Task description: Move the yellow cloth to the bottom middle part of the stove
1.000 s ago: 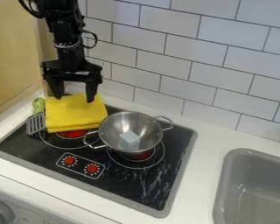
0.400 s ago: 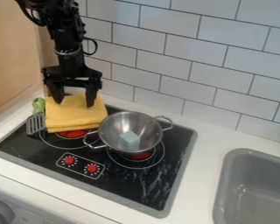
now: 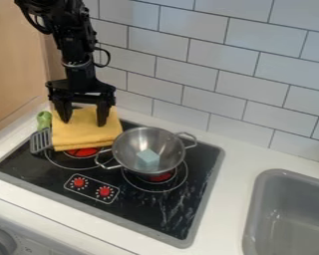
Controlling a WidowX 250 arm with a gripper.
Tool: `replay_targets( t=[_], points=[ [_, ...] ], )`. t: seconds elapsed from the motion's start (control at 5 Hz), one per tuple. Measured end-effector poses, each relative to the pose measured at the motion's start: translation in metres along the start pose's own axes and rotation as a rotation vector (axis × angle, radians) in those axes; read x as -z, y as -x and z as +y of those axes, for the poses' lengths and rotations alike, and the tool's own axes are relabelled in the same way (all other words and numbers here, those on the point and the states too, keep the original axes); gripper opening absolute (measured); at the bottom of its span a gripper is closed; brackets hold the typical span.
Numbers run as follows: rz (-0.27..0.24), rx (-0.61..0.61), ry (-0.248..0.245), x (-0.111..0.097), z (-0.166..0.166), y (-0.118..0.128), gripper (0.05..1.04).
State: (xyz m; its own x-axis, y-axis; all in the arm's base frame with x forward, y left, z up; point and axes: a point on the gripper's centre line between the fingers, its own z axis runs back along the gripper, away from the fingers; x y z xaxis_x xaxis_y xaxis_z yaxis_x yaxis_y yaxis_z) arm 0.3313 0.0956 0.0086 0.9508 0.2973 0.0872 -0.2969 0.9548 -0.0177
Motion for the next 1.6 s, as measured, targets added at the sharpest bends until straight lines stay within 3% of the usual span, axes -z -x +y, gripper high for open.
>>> replay_targets(
  t=[0.6, 1.6],
  points=[
    [0.017, 0.007, 0.014, 0.009, -0.006, 0.02, 0.999],
    [0.045, 0.015, 0.036, 0.001, -0.008, 0.068, 0.999]
  ],
)
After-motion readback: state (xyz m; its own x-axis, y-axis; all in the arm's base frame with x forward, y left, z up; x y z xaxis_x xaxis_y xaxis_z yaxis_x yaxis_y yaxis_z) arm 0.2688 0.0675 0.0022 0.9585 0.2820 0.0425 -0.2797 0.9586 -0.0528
